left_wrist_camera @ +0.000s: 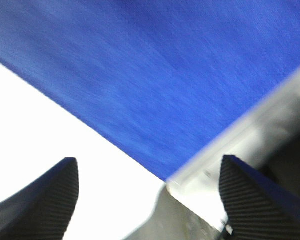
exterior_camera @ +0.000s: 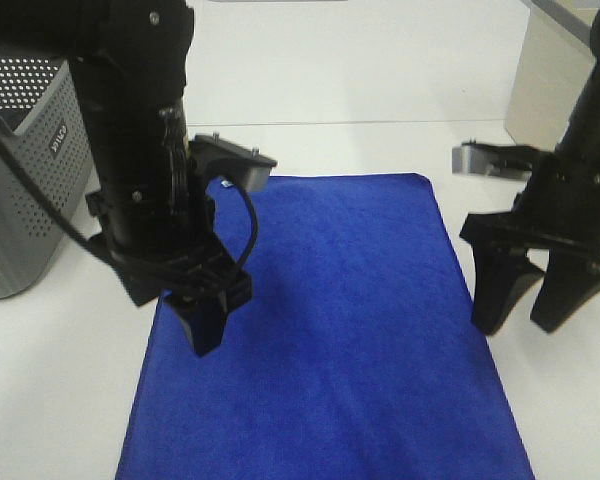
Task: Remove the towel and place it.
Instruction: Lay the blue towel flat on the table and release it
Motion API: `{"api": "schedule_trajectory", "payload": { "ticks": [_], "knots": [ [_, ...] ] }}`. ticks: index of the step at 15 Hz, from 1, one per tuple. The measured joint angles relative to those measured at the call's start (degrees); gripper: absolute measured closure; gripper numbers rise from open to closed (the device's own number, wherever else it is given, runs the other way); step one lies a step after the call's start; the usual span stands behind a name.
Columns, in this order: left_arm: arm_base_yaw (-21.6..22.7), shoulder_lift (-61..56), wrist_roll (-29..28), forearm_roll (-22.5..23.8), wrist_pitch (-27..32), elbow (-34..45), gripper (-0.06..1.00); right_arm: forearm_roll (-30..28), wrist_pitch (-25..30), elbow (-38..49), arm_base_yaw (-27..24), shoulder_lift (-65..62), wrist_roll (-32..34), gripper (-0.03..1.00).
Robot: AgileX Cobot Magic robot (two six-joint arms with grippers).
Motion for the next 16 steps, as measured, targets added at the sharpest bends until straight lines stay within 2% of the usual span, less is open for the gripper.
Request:
{"api": "schedule_trajectory", "payload": {
  "ticks": [1,2,4,7,11,13,16],
  "knots": [
    [0.74,1.03,-0.92,1.55,0.0,-3.21,0.18,-2.69,0.0,-4.13,0.0,0.0,1.15,0.18],
    [2.18,2.29,-1.32,1.89,0.0,-6.53,0.17,-5.21,0.0,-8.02,0.0,0.06,2.52,0.11],
    [6.25,5.33,-1.38,1.83,0.11,-12.66,0.17,-10.26,-0.46,-15.47,0.0,0.86,3.9,0.05],
    [11.4,12.2,-1.26,1.72,0.23,-24.64,0.17,-13.52,-1.32,-25.73,-1.2,6.02,3.95,0.04],
    [16.56,22.75,-1.32,1.49,0.23,-40.22,0.17,-9.28,0.0,-38.85,-6.59,16.79,3.9,0.04],
    [18.74,26.81,-1.83,1.43,0.23,-44.23,0.17,-9.05,0.06,-44.12,-8.31,21.89,3.9,0.04],
    [21.6,31.23,-2.29,1.32,0.23,-46.24,0.17,-8.94,0.06,-49.73,-8.71,28.99,3.84,0.04]
  ]
}}
